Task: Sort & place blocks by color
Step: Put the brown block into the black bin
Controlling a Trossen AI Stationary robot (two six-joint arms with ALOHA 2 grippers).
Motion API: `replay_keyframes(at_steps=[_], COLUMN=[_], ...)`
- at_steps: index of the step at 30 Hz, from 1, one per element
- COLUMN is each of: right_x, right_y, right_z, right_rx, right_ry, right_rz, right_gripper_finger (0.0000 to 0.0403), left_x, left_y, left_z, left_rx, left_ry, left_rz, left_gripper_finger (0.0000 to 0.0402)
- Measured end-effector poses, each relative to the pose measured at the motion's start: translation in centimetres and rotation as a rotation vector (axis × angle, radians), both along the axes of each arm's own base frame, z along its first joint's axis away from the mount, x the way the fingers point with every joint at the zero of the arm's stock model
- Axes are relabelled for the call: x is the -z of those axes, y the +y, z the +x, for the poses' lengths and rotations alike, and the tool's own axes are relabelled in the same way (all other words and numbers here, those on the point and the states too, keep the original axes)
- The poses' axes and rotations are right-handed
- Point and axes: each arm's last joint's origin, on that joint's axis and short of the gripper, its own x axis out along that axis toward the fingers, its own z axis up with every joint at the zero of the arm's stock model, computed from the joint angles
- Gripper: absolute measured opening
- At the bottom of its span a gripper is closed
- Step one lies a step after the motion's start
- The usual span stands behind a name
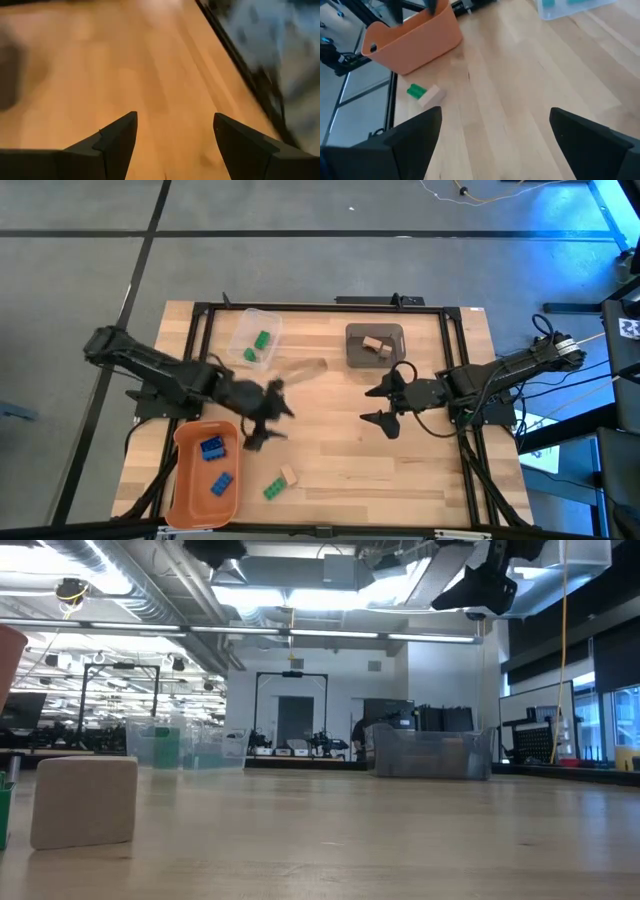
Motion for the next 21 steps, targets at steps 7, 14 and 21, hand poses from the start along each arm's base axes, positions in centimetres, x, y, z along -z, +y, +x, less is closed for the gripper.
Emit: replay_keyframes(at_steps=[7, 14, 21], right_x=[0.2, 0.2, 0.2], right_y=[0.0, 0.0, 0.0], right_z=[-0.2, -0.2, -0.2], right_rx=[-0.013, -0.013, -0.012], right_ry=[0.032, 0.031, 0.030], right_rz=[-0.002, -0.001, -0.001], right_gripper_finger=[0.0371, 0.0371, 0.0371], left_x=[3.1, 7.4, 11.2], left_y=[-5.8, -9.5, -10.7], left_z=[3.9, 6.3, 6.6], left_rx=[0.400, 0.564, 0.641], left_ry=[0.093, 0.172, 0.292], left_rz=[0.338, 0.487, 0.520], left_gripper_finger=[0.0253, 0.0253, 0.0253])
